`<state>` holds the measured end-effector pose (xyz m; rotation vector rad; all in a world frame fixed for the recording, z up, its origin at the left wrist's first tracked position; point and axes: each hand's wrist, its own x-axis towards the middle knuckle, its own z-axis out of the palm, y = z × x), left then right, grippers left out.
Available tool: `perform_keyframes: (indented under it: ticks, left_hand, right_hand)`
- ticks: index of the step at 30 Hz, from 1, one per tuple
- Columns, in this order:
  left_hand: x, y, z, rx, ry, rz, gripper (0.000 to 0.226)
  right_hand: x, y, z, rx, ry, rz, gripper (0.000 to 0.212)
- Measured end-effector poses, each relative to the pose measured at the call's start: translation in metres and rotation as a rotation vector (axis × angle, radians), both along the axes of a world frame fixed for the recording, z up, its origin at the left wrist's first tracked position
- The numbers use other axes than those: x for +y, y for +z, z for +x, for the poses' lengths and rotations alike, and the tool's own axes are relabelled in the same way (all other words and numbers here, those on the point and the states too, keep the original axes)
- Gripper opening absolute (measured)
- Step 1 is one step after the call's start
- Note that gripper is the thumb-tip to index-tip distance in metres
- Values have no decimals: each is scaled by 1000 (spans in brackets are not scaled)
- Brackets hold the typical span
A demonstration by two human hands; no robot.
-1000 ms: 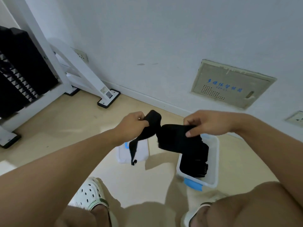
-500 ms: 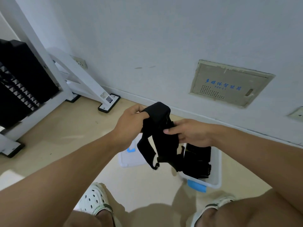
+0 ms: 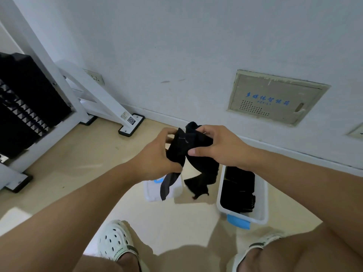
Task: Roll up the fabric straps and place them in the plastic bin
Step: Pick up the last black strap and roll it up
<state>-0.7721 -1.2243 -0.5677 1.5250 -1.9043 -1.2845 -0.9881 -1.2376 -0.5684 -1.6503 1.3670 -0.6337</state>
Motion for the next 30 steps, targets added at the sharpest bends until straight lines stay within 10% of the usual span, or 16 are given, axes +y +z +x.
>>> perform_keyframes:
  ticks: [3,8,30]
  left_hand:
    - [2,-1,-2,63,-40,41,85]
    - [-7,-10,-5,19,77,-134,19]
    - [-5,4,-15,-195,54,-321,23]
  right_hand:
    - [4,4,3,125,82,-76,30]
    - [9,4,2,235,128,-115,31]
    - [-19,14,-8,265,-1,-62,11]
